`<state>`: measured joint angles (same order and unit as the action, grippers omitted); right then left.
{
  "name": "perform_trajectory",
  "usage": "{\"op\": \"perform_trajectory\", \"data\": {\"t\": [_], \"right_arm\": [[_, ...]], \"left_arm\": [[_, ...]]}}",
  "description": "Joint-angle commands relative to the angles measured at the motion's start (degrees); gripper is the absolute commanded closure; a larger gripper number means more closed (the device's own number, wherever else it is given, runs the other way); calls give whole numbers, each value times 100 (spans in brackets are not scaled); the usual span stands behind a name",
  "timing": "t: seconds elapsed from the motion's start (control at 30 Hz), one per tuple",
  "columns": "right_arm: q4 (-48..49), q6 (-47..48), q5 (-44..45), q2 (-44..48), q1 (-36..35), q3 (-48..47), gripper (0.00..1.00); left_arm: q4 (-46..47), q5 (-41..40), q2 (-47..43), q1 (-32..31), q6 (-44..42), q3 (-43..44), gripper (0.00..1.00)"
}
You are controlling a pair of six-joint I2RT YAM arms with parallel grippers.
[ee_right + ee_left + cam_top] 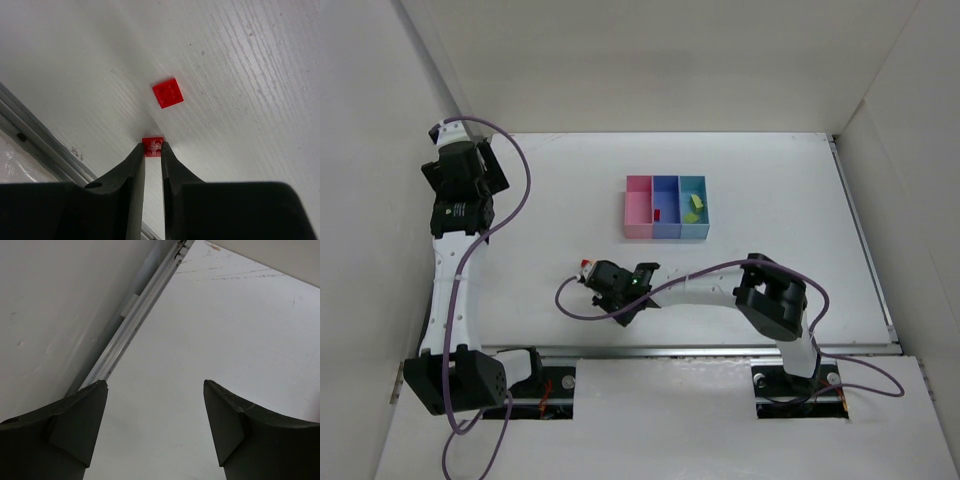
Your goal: Sort the legos into containers by color
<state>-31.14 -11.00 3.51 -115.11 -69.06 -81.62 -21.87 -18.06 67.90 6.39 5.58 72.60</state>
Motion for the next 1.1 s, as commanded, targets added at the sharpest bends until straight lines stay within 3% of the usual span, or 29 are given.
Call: {"op": "perform_trajectory", "data": {"t": [0.0,0.23,0.43,0.6,0.7,0.73,0.8,1.07], "right_arm": [[55,-349,19,331,85,-152,100],[55,-780,-26,1025,902,-205,100],[-129,-649,63,1386,1666,-881,100],[-235,-342,-181,1386,1720,-829,99],[-86,-87,-342,1386,1484,-531,63],[-86,-86,-264,1386,1248,-469,39],[-86,-86,-263,1299,1027,-381,33],[-418,-1606,7,657,623,-380,35]], "left_arm": [[209,-92,30,20,-22,-62,25],[209,-40,83,20,-22,0,24],[209,14,135,125,-22,0,22],[209,14,136,125,-22,0,22],[209,14,136,125,-22,0,22],[209,14,136,125,-22,0,22],[209,14,136,125,-22,0,22],[209,137,136,125,-22,-62,22]]}}
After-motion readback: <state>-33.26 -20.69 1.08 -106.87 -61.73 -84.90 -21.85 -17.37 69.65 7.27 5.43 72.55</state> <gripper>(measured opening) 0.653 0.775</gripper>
